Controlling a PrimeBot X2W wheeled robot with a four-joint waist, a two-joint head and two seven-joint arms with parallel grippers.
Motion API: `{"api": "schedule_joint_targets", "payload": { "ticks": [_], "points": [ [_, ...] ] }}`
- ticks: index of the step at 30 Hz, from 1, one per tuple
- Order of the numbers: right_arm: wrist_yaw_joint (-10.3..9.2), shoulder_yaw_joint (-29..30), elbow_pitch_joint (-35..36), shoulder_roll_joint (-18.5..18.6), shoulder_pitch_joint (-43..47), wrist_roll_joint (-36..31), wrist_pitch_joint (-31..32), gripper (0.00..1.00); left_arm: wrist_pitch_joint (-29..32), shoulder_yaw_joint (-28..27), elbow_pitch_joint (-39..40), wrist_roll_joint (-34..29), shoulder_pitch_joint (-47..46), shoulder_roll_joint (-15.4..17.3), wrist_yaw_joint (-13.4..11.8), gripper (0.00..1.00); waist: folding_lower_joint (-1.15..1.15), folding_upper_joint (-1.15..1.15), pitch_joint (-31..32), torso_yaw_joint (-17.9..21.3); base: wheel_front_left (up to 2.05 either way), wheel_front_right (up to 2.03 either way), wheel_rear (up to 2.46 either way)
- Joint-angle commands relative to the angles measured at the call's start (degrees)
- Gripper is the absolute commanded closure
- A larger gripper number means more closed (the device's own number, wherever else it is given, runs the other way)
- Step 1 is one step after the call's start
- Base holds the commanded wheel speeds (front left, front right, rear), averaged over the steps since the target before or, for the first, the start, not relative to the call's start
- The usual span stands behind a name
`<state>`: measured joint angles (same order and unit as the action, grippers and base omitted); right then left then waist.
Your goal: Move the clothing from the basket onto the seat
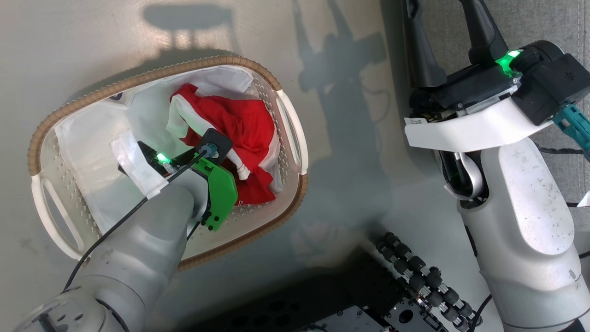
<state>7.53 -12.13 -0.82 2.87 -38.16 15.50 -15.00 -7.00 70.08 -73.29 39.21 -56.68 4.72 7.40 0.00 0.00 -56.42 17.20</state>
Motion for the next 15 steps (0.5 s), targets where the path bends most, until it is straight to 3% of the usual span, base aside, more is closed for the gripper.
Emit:
{"api": "schedule_joint_targets", "payload": {
  "ticks": [1, 2, 4, 5, 15],
  "points": [
    [-0.08, 0.22, 0.15, 0.13, 0.43, -0.39, -0.27, 0.00, 0.45, 0.13, -0.29, 0.33, -0.63, -0.01, 0.14, 0.00, 0.00, 0.00, -0.05, -0.05, 0.00, 0.00, 0.00],
    [-0.08, 0.26, 0.08, 0.13, 0.39, -0.41, -0.27, 0.00, 0.46, 0.22, -0.28, 0.48, -0.59, -0.06, 0.14, 0.00, 0.00, 0.00, -0.06, -0.07, 0.00, 0.00, 0.00],
    [-0.08, 0.33, -0.09, 0.13, 0.29, -0.30, -0.27, 0.00, 0.87, 0.49, -0.22, 0.73, -0.27, -0.10, 0.15, 0.58, 0.00, 0.00, -0.03, -0.11, 0.00, 0.00, 0.00],
    [-0.08, 0.37, -0.15, 0.13, 0.24, -0.23, -0.27, 0.00, 0.96, 0.61, -0.13, 0.91, -0.19, -0.09, 0.15, 1.00, 0.00, 0.00, 0.00, -0.12, 0.00, 0.00, 0.00],
    [-0.08, 0.83, -0.62, 0.13, -1.11, 0.42, -0.27, 0.00, -0.97, 1.14, 1.64, 2.98, -1.13, 1.54, 0.15, 1.00, 0.00, 0.00, 0.66, -0.05, 0.00, 0.00, 0.00]
  ]
}}
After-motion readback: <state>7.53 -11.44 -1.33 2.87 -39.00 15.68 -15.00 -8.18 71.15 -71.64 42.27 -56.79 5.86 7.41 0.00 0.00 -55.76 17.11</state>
